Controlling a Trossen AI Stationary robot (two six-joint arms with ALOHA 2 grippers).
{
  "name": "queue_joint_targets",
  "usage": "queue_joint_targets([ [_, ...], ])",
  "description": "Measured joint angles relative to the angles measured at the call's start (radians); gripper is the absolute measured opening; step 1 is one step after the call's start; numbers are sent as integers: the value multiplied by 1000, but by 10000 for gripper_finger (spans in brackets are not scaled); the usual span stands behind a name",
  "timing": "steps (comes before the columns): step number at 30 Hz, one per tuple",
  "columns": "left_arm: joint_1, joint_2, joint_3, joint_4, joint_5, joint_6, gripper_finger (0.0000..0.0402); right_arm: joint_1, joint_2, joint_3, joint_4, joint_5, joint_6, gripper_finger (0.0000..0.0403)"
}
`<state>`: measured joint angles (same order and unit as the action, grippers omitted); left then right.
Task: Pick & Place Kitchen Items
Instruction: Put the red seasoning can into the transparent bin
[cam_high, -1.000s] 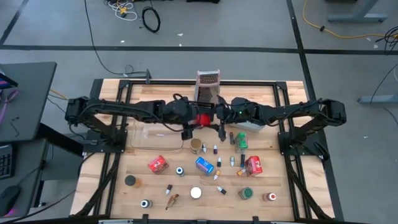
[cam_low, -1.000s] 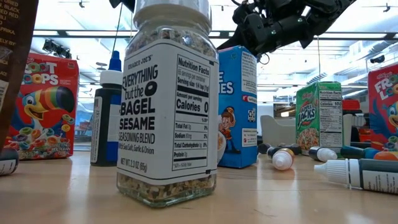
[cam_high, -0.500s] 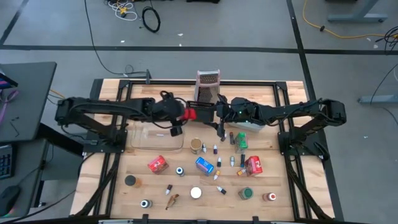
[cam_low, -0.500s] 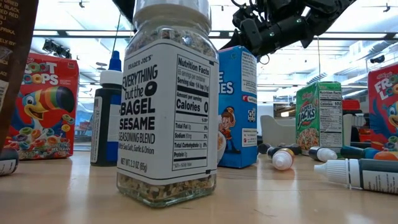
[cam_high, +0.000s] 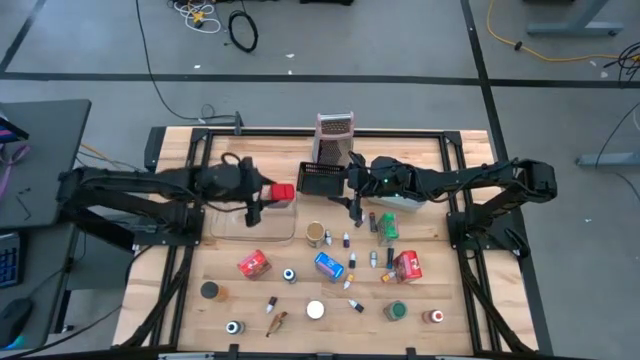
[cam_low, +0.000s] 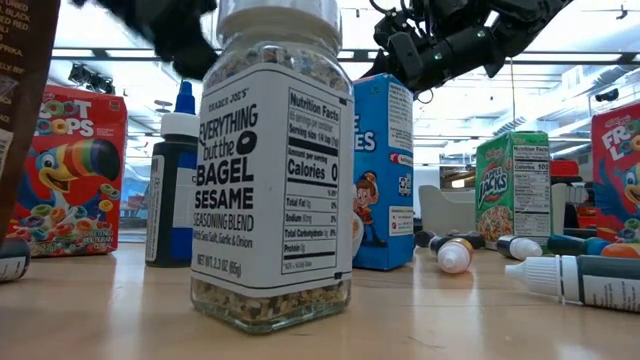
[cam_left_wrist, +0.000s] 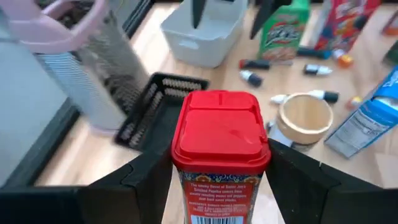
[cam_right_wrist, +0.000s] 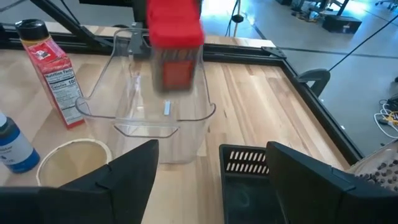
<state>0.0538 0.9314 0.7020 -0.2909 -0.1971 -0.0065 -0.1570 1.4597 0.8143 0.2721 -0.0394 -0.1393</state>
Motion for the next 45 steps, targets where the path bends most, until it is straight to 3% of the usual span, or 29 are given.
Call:
queue_joint_targets([
  [5,11,-51,-251,242,34,15,238,0,0,0,2,-3,0,307],
  [12,27,-35,-428,518,83,7,242,0,0,0,6,-3,0,307],
  [28,73,134,-489,732,52,-10,244,0,0,0,10,-3,0,307],
  [37,73,249,-486,749,-24,-43,244,0,0,0,10,-3,0,307],
  [45,73,256,-489,757,-86,-2,269,0,0,-1,10,-4,0,307],
])
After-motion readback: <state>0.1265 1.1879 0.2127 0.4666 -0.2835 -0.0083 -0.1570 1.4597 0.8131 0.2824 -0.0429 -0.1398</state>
